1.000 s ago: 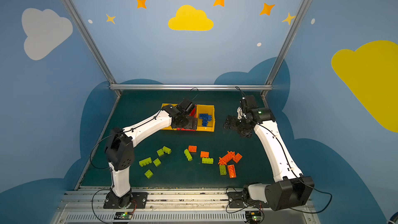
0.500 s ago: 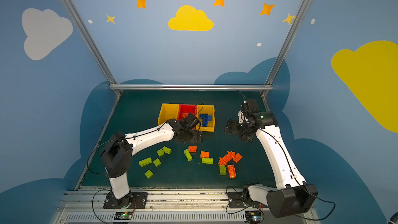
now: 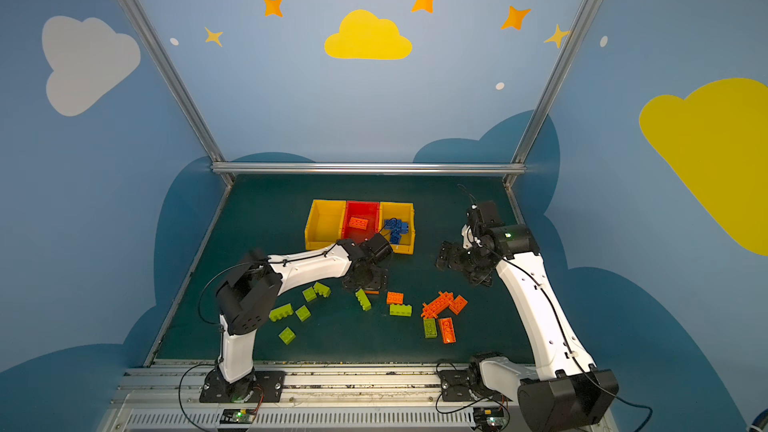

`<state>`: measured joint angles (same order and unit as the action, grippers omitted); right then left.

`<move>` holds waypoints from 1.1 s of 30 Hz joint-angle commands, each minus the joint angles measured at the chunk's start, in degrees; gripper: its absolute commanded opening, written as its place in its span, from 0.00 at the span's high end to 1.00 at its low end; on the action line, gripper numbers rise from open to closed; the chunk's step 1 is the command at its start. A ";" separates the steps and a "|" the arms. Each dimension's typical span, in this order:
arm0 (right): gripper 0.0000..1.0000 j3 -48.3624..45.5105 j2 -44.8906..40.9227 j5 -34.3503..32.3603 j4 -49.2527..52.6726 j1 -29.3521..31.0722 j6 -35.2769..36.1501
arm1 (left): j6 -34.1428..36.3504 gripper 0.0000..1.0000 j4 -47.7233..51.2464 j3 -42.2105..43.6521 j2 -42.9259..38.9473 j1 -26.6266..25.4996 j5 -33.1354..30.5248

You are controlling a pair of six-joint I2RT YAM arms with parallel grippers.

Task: Sort the legos into containers by color
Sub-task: 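Lower the left gripper onto another orange brick near the bins and grasp, then carry the second orange brick into the red bin with the left gripper and release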

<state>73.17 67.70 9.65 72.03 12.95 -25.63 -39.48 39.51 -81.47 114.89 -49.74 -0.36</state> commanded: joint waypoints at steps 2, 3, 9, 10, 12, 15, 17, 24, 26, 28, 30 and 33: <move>0.03 -0.36 -1.11 -1.91 1.31 -0.03 -0.13 | -0.54 0.13 4.80 -3.40 2.76 -0.02 -1.99; 0.03 -0.30 -0.95 -2.00 1.39 -0.11 -0.03 | -0.68 0.13 5.53 -3.82 3.20 -0.08 -2.10; 0.03 -0.31 0.02 -1.99 0.99 -0.12 0.49 | -0.64 0.23 7.19 -3.86 3.36 -0.02 -3.38; 0.03 -0.45 0.27 -1.86 0.69 -0.12 0.57 | -0.58 0.25 7.65 -4.12 3.41 -0.08 -3.42; 0.03 -0.32 0.76 -1.44 0.14 -0.08 0.58 | -0.10 0.26 8.35 -4.81 3.88 -0.06 -3.33; 0.03 -0.12 1.58 -0.94 -0.78 -0.19 0.61 | 0.62 0.30 9.43 -6.34 4.76 0.04 -3.52; 0.03 0.15 2.07 -0.77 -1.26 -0.24 0.67 | 1.30 0.33 10.10 -7.55 5.41 0.06 -3.85; 0.03 0.60 3.28 -0.87 -2.44 -0.23 1.11 | 2.51 0.47 12.08 -9.43 7.01 0.82 -3.69; 0.03 0.77 3.61 -0.86 -2.65 -0.32 1.11 | 2.54 0.48 12.10 -8.70 6.94 1.07 -3.38; 0.03 0.92 4.10 -0.71 -2.91 -0.30 1.13 | 2.48 0.48 11.48 -7.62 6.51 1.13 -2.82; 0.03 1.18 4.52 -0.37 -2.95 -0.30 1.30 | 2.16 0.48 11.23 -6.65 6.20 1.23 -2.63; 0.03 2.02 5.58 0.18 -2.68 -0.36 1.79 | 1.54 0.47 10.87 -5.46 5.62 1.25 -2.63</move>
<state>73.19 72.47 9.08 69.25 12.80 -24.73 -37.89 48.80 -88.73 120.62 -48.73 -2.81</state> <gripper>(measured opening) 0.971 0.528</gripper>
